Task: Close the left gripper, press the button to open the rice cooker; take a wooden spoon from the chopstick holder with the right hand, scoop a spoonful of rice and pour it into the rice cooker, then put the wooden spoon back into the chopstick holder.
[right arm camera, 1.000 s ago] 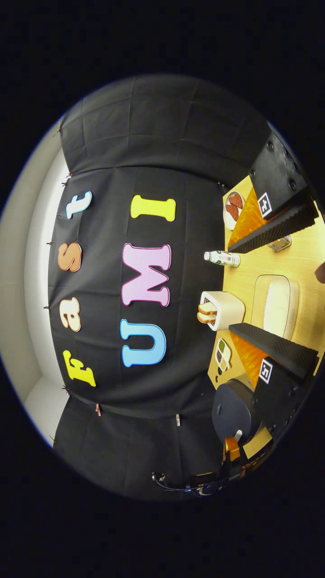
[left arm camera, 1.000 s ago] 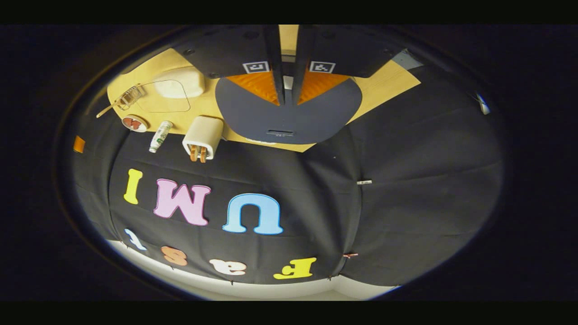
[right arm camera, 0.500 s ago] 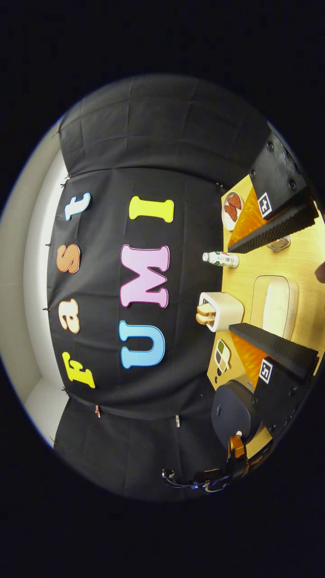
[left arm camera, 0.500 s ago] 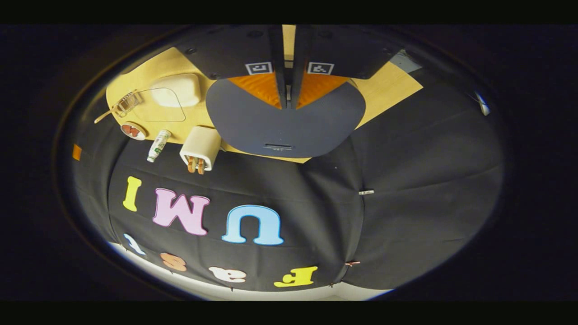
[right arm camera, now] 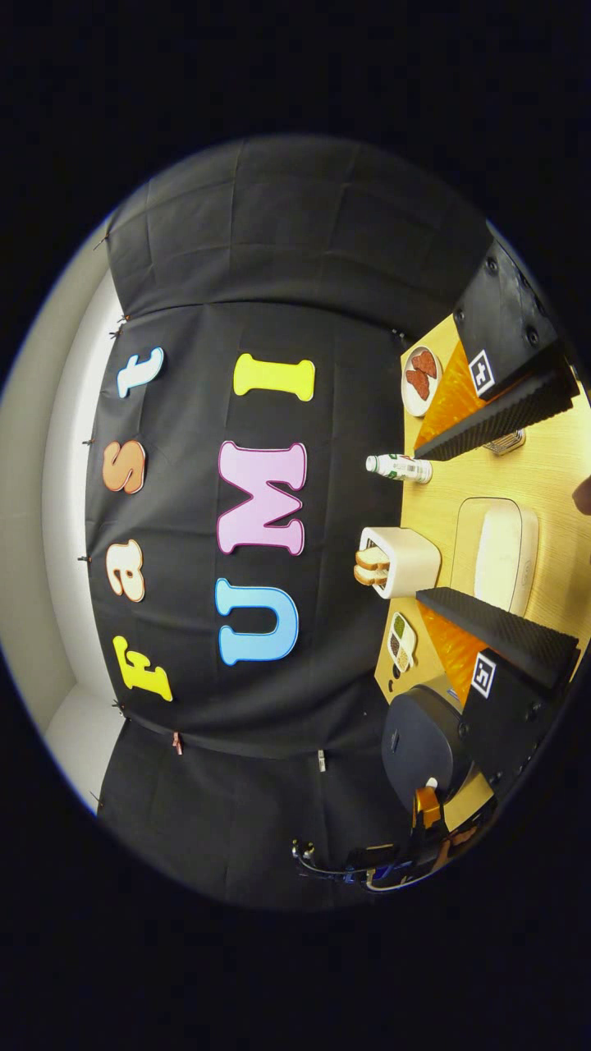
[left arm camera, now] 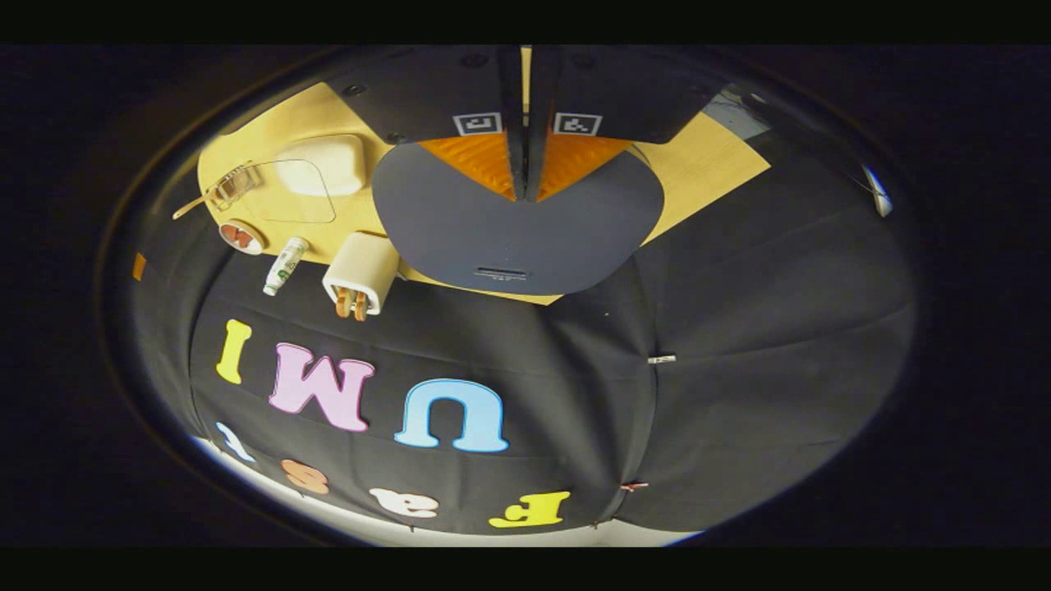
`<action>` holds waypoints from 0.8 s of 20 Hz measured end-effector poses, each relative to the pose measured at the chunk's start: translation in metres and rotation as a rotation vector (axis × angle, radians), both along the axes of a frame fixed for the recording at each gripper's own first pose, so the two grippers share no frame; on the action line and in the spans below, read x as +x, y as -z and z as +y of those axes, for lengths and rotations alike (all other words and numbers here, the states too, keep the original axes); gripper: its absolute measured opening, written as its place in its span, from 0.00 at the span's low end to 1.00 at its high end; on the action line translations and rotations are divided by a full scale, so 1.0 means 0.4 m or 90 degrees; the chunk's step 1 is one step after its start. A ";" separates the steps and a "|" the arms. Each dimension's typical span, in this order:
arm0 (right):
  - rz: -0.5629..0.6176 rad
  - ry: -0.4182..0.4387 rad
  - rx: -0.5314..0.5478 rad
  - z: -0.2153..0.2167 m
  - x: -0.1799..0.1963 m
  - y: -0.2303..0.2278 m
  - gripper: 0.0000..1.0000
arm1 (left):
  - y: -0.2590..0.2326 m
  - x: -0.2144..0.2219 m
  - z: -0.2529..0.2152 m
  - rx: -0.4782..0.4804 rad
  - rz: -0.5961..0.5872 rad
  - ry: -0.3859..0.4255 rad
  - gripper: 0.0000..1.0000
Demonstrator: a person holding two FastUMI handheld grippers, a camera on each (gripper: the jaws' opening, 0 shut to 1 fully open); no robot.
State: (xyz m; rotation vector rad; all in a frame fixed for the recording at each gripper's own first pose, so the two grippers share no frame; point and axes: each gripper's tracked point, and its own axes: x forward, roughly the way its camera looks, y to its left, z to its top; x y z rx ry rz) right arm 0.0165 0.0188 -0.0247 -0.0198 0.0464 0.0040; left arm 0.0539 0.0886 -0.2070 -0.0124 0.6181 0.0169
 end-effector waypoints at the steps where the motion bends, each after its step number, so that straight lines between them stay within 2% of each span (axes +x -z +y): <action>1: 0.001 -0.002 0.000 0.003 -0.001 0.003 0.97 | 0.000 0.000 0.003 -0.006 -0.003 -0.005 0.09; 4: 0.001 -0.007 -0.002 0.007 -0.008 0.001 0.97 | 0.007 -0.007 0.001 -0.019 -0.007 -0.014 0.08; 5: 0.001 -0.008 -0.003 0.008 -0.011 0.003 0.97 | 0.009 -0.007 -0.002 -0.014 -0.004 -0.012 0.11; 8: 0.000 -0.008 -0.005 0.006 -0.012 0.000 0.97 | 0.001 0.000 -0.005 0.014 -0.008 -0.004 0.06; 9: -0.002 -0.007 -0.006 0.003 -0.016 -0.002 0.97 | 0.001 -0.001 -0.003 0.022 -0.010 -0.003 0.11; 10: -0.003 -0.006 -0.006 0.001 -0.017 -0.005 0.97 | -0.005 0.001 -0.001 0.029 -0.014 -0.003 0.05; 11: -0.003 -0.004 -0.006 -0.004 -0.017 -0.005 0.97 | -0.010 0.004 -0.002 0.036 -0.021 -0.002 0.08; 12: -0.003 -0.002 -0.005 -0.009 -0.017 -0.006 0.97 | -0.006 0.008 -0.002 0.041 -0.020 -0.005 0.05; 13: -0.002 0.000 -0.004 -0.011 -0.019 -0.003 0.97 | -0.014 0.000 -0.003 0.044 -0.021 -0.008 0.11; 16: -0.005 0.003 -0.003 -0.018 -0.023 -0.011 0.97 | -0.053 0.008 -0.008 0.063 -0.049 -0.010 0.08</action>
